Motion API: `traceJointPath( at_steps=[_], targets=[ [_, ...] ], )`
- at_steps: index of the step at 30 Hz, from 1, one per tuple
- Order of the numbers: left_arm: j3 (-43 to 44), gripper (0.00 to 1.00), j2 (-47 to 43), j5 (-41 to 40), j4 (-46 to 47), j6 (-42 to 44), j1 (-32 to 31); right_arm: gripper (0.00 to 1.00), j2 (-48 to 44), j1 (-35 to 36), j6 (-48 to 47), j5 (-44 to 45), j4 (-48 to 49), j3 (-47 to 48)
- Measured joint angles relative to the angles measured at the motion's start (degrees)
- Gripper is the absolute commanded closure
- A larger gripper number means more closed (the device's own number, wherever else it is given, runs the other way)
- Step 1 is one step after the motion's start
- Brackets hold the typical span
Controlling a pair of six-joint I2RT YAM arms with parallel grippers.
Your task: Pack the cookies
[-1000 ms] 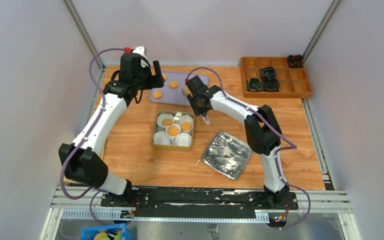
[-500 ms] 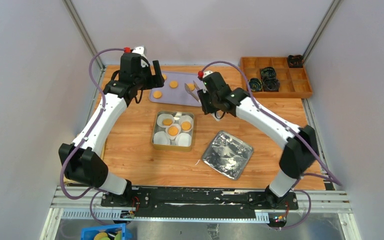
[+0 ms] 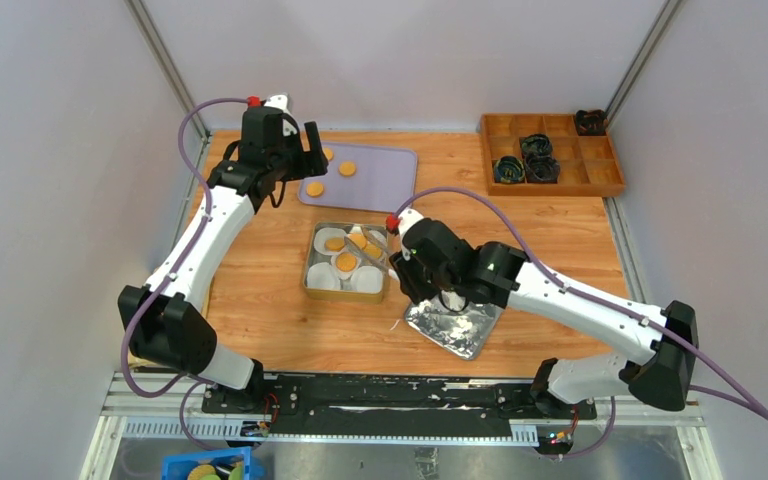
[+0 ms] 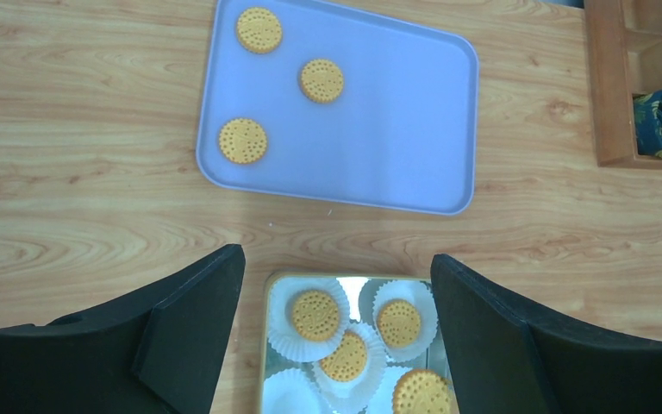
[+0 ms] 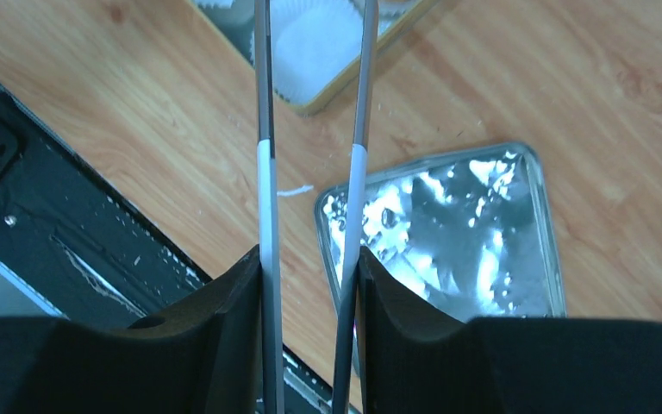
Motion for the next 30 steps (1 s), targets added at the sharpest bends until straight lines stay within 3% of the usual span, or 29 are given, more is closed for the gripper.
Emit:
traceJointPath(
  at_steps=[14,21,30],
  targets=[
    [-1.2,0.15,-0.2,0.5,0.0,-0.6,0.0,0.80,-0.3,7.9,7.6,4.3,-4.6,-5.9],
    [-1.5,0.14,-0.6,0.8,0.0,-0.7,0.0,0.66,0.0,8.1,8.5,5.6,-4.9,-5.9],
    [-1.5,0.14,-1.0,0.8,0.0,-0.6,0.0,0.55,2.6,8.2,8.6,5.8,-4.8,-5.9]
  ],
)
